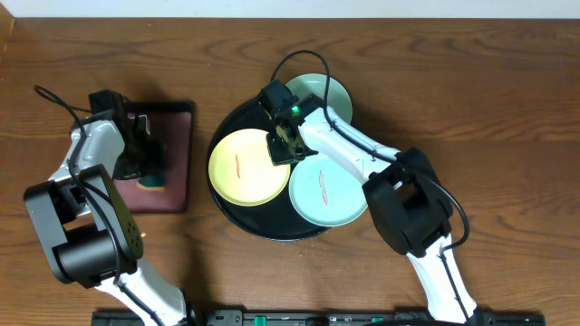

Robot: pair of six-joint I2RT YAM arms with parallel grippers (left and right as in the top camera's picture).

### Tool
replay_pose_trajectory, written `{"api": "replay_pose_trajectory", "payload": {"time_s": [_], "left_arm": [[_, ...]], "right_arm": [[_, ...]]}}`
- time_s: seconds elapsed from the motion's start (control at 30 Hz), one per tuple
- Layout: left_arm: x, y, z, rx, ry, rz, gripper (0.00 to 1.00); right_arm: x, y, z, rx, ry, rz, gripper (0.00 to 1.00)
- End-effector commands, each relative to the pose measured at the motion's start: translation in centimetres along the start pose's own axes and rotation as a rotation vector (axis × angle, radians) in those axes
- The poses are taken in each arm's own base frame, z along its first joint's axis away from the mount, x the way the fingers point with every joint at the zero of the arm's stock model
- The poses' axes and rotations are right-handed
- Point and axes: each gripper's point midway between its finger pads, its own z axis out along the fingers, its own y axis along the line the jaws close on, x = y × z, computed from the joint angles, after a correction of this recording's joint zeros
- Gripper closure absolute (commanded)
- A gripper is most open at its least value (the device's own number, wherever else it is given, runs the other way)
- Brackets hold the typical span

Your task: Clean dirty plates on tray and stack at the side

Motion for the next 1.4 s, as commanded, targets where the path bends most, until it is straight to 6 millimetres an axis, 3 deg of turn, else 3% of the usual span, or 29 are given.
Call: {"api": "replay_pose_trajectory", "payload": {"time_s": [0.0, 0.17, 0.27, 0.77, 1.2, 1.37], "left_arm": [[-1.0, 0.0, -2.7, -0.004, -0.051, -0.033, 0.93], [-1.4, -0.2, -6.7, -0.008, -0.135, -0.051, 0.93], [-1.5, -0.2, -7.9, -0.008, -0.167, -0.057, 0.93], [-1.6, -2.2, -3.4, 0.004, -0.099, -0.014, 0.92], [-1.8, -2.3, -3.5, 0.004, -0.108, -0.066, 0.93], [-1.2, -3.1, -5.3, 0.010, -0.098, -0.050, 0.92]], "right_arm": [[0.1, -0.6, 1.3, 0.047, -0.003, -0.007, 0.98], [0.1, -0.6, 1.2, 0.049, 0.000, -0.007, 0.99], [0.1, -0.6, 1.2, 0.048, -0.001, -0.007, 0.99], [0.1, -0.6, 1.2, 0.048, -0.001, -0.008, 0.99], [0.1, -0.6, 1.2, 0.049, -0.001, -0.007, 0.99], [0.1, -0.6, 1.2, 0.049, -0.001, -0.007, 0.98]]}}
